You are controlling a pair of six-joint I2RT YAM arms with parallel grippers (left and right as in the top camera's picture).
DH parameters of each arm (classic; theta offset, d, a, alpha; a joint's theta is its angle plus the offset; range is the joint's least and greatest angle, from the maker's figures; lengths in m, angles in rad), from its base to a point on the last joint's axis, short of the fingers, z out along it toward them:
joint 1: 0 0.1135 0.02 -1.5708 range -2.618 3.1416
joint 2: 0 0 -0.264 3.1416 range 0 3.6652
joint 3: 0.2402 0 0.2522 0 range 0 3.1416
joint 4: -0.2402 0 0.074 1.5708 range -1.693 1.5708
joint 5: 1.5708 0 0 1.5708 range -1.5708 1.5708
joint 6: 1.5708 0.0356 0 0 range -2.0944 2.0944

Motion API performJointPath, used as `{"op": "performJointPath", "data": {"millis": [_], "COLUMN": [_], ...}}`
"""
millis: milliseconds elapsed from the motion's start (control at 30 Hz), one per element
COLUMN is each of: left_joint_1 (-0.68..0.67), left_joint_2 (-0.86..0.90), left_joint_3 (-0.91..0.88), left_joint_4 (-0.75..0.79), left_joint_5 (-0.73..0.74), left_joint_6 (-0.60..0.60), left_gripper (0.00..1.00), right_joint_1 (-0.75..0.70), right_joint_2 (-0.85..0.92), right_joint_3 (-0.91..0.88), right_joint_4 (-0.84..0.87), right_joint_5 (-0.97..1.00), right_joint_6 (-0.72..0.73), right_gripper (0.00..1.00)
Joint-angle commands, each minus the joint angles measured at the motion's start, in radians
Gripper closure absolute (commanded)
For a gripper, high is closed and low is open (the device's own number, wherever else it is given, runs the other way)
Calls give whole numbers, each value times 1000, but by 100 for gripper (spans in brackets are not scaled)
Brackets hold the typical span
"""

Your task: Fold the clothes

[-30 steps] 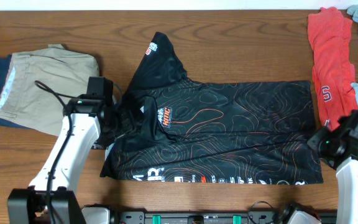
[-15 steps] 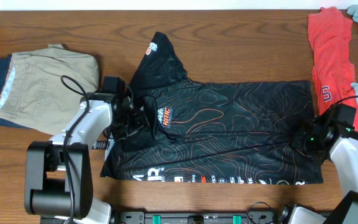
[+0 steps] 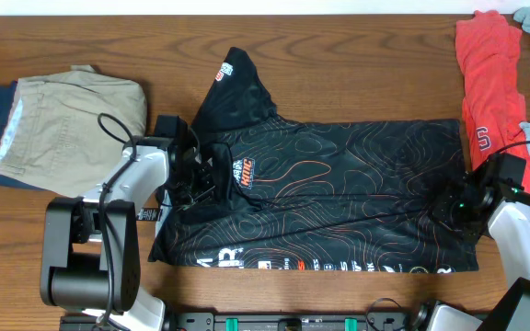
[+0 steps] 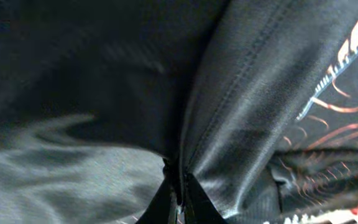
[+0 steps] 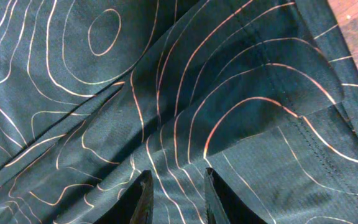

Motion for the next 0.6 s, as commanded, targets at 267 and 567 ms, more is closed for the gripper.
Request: {"op": "performJointPath", "data": {"millis": [267, 567], "left_joint_1": [-4, -5], "left_joint_2": [5, 5], "left_joint_3": [2, -5], "left_joint_4": [-294, -325], "left_joint_5": [217, 127], "left_joint_6": [7, 47], "left_gripper": [94, 83], "right_joint_1": [10, 10], "right_joint_2": [3, 3], "right_joint_3": [13, 13], "right_joint_4": [-12, -11], "right_joint_5": [77, 76], "right_joint_6": [-11, -8], "right_gripper": [74, 74]}}
